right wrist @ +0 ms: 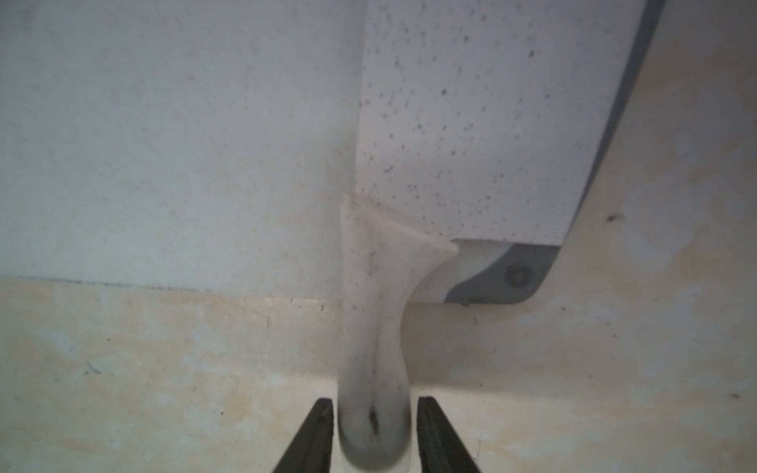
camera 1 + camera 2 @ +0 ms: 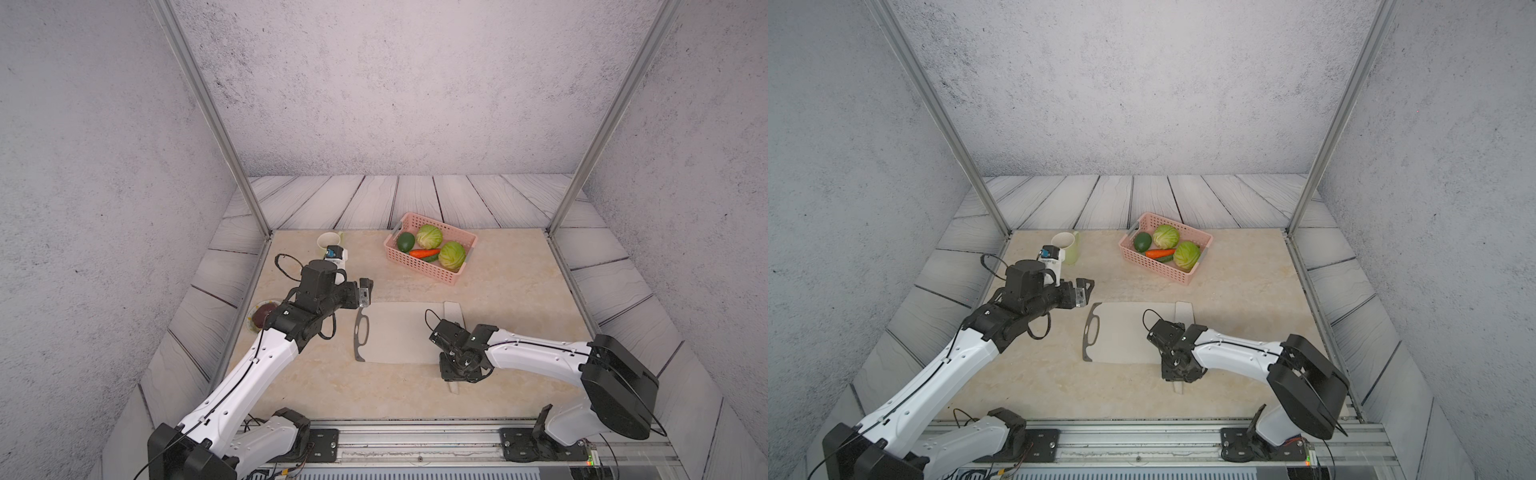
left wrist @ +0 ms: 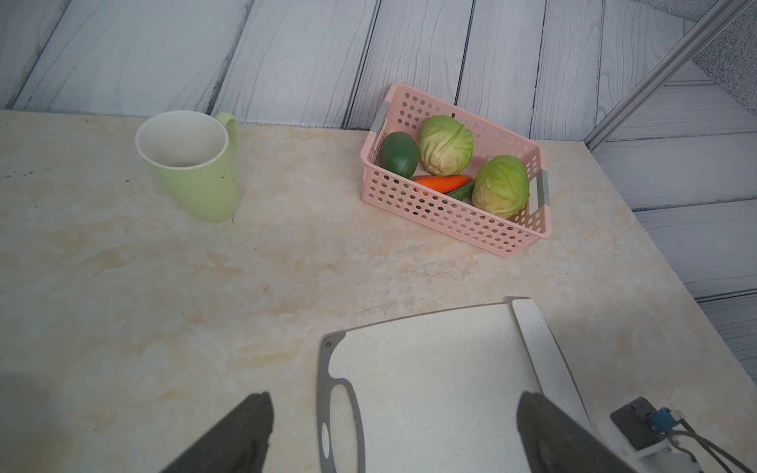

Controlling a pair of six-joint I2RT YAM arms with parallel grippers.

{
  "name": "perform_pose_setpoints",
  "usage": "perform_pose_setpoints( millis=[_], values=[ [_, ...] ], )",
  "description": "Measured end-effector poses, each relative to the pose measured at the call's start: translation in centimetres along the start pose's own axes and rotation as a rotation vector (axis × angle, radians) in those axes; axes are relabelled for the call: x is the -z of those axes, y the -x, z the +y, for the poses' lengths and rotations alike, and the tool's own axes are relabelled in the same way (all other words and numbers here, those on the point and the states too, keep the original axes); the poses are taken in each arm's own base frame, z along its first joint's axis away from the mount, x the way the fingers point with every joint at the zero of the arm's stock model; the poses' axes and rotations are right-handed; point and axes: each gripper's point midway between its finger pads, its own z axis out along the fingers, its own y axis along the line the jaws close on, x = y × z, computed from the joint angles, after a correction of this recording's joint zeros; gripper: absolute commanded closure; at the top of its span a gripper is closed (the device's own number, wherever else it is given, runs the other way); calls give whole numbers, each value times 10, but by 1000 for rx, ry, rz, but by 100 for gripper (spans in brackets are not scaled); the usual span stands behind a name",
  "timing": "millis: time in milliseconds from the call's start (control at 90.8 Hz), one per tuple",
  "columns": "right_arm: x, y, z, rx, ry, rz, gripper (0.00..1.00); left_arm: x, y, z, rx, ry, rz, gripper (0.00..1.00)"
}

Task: Align the knife with the edge of the cutting board
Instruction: Adjust the knife at the edge of the cutting board.

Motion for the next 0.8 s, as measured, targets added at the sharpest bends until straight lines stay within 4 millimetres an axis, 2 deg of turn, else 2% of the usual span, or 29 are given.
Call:
perform_pose_setpoints(
  millis=[804],
  values=[
    [-2,-3,-4,-2,-4,3,63,0,-1,-1,-6,3,3,2]
  ],
)
